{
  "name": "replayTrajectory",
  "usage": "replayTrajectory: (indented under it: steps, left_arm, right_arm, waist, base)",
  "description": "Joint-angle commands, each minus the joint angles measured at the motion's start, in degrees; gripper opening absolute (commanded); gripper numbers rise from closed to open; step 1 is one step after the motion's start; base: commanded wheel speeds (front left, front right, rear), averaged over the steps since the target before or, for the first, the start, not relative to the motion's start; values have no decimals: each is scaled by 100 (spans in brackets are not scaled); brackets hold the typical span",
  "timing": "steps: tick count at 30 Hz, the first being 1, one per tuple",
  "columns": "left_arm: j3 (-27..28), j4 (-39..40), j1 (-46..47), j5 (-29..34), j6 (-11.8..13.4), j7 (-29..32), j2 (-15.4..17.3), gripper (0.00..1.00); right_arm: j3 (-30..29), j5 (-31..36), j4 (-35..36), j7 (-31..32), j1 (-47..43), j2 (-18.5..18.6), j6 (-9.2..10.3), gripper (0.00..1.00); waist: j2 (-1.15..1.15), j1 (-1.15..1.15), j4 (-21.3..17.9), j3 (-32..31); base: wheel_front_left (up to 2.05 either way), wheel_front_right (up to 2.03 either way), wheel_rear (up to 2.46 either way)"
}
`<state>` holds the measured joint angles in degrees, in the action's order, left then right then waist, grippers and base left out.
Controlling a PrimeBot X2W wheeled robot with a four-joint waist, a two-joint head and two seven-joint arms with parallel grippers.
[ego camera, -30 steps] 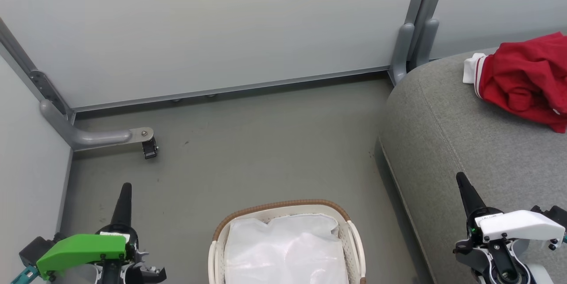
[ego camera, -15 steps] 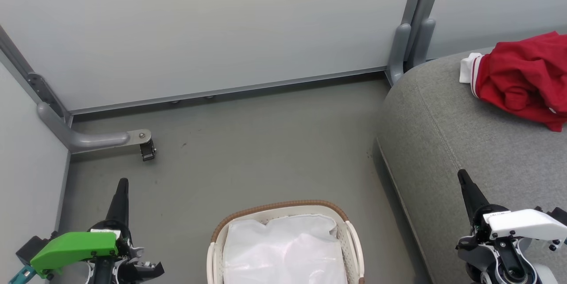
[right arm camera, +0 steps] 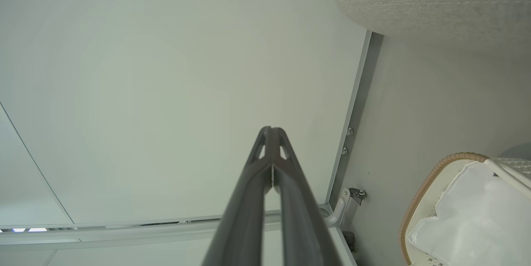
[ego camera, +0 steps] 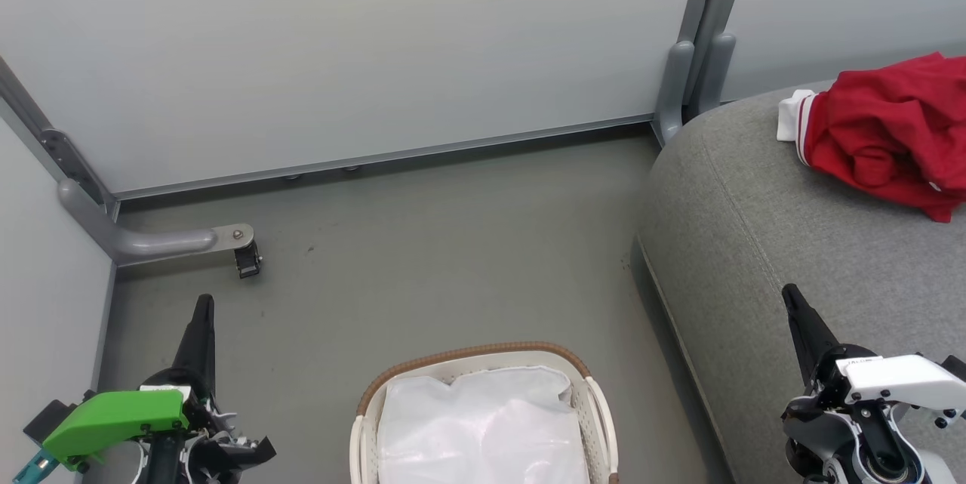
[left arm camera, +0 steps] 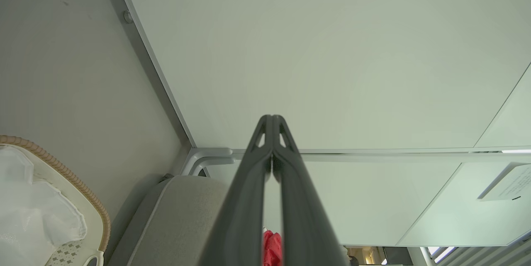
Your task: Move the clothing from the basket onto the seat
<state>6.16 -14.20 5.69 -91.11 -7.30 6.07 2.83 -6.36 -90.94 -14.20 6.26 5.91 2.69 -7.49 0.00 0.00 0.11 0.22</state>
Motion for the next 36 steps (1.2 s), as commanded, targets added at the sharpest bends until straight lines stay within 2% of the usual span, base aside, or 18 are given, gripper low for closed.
replayTrajectory:
  steps: [1,36]
  left_arm:
    - [38,24,89,-122,-34,45,31,0]
    - [49,23,82,-136,-37,63,22,0]
  right_arm:
    - [-26,-112,30,36,51,35,0,0]
    - [-29,-158,30,46,50,35,0,0]
  waist:
    - [0,0,-5,-2]
    - [0,0,-11,-5]
  base:
    - [0,0,0]
    - [0,0,0]
